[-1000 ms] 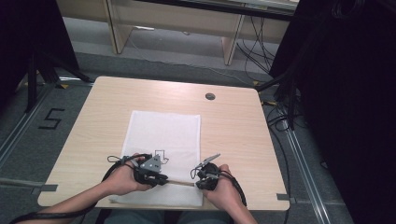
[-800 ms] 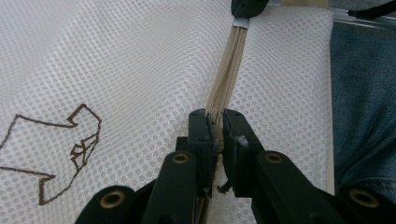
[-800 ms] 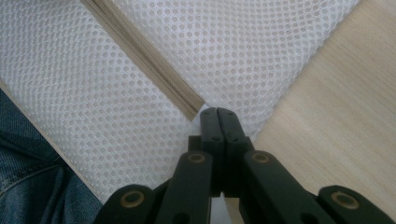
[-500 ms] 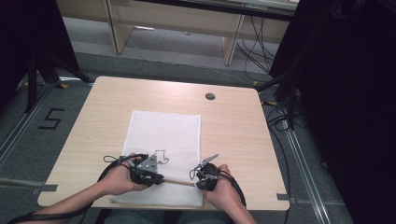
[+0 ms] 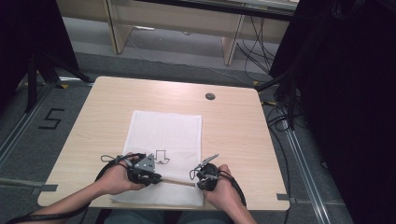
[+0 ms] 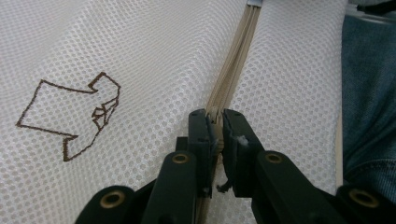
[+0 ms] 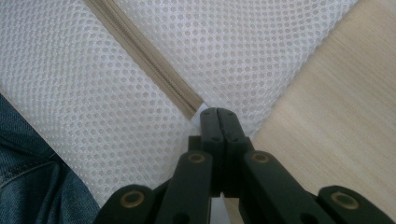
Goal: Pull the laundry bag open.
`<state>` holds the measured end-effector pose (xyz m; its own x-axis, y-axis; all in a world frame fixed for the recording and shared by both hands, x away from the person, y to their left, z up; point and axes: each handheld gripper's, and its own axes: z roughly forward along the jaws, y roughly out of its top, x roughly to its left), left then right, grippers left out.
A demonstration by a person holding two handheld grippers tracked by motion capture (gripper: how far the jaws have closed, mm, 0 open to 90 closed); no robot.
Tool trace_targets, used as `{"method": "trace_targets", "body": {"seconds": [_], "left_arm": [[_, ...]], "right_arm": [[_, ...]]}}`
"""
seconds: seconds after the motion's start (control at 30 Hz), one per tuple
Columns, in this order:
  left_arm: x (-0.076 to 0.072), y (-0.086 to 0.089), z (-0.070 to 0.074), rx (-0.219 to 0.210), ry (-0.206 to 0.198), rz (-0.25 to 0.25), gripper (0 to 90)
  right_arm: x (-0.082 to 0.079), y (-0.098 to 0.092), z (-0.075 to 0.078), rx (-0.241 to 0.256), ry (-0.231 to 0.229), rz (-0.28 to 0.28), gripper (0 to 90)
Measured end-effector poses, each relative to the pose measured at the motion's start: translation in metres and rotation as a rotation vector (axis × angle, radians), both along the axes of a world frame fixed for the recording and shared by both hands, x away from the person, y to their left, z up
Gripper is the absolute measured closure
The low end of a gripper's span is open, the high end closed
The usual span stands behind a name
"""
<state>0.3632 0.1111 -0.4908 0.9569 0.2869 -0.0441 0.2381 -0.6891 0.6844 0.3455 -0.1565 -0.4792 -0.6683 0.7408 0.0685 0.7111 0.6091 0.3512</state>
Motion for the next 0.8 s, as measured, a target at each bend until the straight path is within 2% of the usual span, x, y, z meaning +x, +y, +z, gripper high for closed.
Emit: {"method": "trace_targets", "body": {"seconds": [0.03, 0.1, 0.3, 0.43, 0.47, 0.5, 0.6, 0.63, 0.8], "left_arm": [[0.0004, 0.0017, 0.0007, 0.006, -0.004, 0.004, 81.6], [-0.0001, 0.005, 0.0003, -0.005, 0.003, 0.012, 81.6], [-0.0006, 0.0059, 0.0012, 0.007, -0.002, 0.008, 81.7], [-0.002, 0.0057, 0.0007, -0.005, 0.006, 0.017, 81.7], [-0.0008, 0.0067, 0.0013, 0.004, -0.002, 0.002, 81.7], [-0.0017, 0.0068, 0.0004, -0.007, 0.011, 0.011, 81.6], [-0.0025, 0.0083, 0.0007, 0.0, 0.006, 0.01, 81.6], [-0.0029, 0.0091, 0.0003, -0.017, 0.02, 0.019, 81.6], [-0.0024, 0.01, 0.0014, 0.001, 0.008, 0.009, 81.6]], "right_arm": [[0.0011, -0.0014, -0.0007, -0.007, -0.026, 0.018, 90.0], [0.0011, -0.0013, -0.0008, -0.005, -0.023, 0.016, 90.0], [0.001, -0.0012, -0.0006, -0.009, -0.025, 0.015, 90.0], [0.0015, -0.0019, -0.0008, -0.008, -0.027, 0.023, 90.0], [0.0014, -0.002, -0.0007, -0.009, -0.02, 0.019, 90.0], [0.0011, -0.0017, -0.0007, -0.011, -0.02, 0.015, 90.0], [0.0007, -0.0013, -0.0004, -0.014, -0.017, 0.016, 90.0], [0.0004, -0.0007, -0.0002, -0.018, -0.027, 0.018, 90.0], [0.0004, -0.0006, -0.0002, -0.02, -0.028, 0.017, 90.0]]}}
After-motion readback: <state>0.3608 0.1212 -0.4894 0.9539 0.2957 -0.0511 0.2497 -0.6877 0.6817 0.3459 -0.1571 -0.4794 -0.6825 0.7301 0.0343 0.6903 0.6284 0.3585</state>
